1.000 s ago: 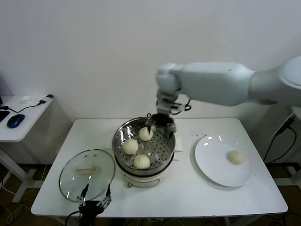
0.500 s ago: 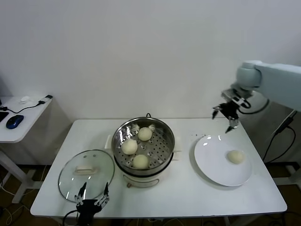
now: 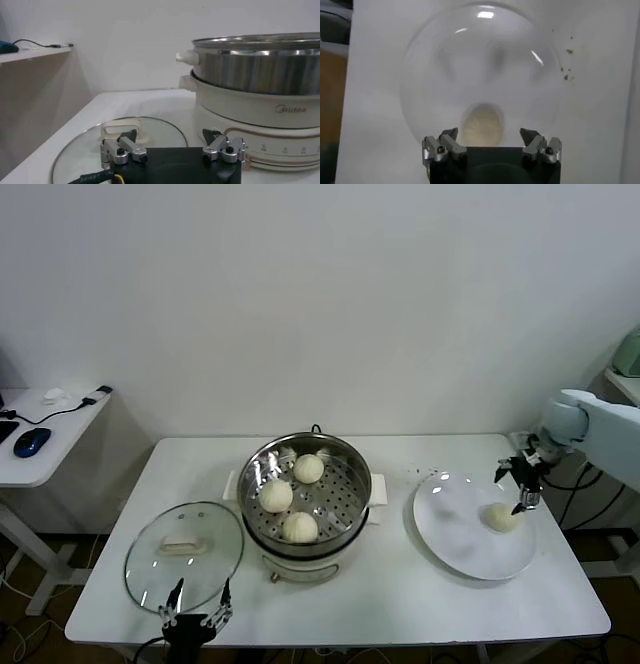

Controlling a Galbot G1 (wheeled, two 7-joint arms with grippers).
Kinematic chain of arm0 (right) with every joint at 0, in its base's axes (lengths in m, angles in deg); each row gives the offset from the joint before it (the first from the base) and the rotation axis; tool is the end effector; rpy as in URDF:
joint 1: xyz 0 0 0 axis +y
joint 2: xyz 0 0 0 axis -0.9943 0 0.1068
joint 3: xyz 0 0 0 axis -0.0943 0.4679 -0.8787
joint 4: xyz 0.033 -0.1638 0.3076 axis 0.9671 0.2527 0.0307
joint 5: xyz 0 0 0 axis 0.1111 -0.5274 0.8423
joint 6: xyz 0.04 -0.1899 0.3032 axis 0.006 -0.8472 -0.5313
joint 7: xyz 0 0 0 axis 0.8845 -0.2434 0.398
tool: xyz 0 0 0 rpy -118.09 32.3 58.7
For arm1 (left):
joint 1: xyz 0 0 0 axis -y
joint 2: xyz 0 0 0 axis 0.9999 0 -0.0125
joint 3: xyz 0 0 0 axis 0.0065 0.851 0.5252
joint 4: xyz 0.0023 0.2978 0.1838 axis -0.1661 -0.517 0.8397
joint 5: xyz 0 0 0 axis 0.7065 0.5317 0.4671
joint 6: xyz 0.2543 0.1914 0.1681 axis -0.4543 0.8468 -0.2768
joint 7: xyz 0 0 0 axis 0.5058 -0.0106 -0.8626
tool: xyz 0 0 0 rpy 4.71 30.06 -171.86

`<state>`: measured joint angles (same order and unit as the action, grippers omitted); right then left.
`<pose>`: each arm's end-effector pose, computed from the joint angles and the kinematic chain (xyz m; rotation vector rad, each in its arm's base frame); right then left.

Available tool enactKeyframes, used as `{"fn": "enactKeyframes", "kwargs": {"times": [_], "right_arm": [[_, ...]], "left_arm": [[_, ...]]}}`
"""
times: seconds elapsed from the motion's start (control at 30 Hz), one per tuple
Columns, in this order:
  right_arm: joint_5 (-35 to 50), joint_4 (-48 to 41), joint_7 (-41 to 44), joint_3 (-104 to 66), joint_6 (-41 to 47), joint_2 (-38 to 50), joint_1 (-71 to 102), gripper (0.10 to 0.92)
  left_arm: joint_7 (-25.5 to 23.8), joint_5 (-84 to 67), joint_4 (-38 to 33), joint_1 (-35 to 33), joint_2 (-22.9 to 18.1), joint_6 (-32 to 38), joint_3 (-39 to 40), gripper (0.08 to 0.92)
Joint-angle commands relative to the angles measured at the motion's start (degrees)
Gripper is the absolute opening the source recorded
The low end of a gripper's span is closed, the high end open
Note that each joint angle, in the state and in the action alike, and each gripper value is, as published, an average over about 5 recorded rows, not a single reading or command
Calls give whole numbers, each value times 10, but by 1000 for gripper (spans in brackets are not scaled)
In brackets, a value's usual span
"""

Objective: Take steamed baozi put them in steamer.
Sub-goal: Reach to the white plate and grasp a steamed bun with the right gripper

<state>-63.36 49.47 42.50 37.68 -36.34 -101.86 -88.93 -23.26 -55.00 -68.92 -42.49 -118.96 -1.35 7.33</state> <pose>0.5508 -0.2605 -0.1746 1.2343 -1.2665 1.2903 0.1013 0.0258 -0.3707 0.0720 -2.8399 -0.0667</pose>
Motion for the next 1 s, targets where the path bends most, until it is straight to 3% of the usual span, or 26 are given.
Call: {"fn": "enactKeyframes", "kwargs": {"times": [0.03,0.7,0.87,1.0], "right_arm": [[-46,-67,-12,-102,19,-12,115,823],[-78,-117,-24,-154,17,-62,142,795],[-41,-76,-10,-92,30,-44,81,715],[32,-20,-1,4,45,-29,-26,705]], "left_arm": [[0,1,1,0,0,0,1,823],[1,1,-2,-1,-3,-1,2,823],[1,-4,-3,1,1,-3,-5,823],[1,-7,-7,2,5,-4,-11,823]]}}
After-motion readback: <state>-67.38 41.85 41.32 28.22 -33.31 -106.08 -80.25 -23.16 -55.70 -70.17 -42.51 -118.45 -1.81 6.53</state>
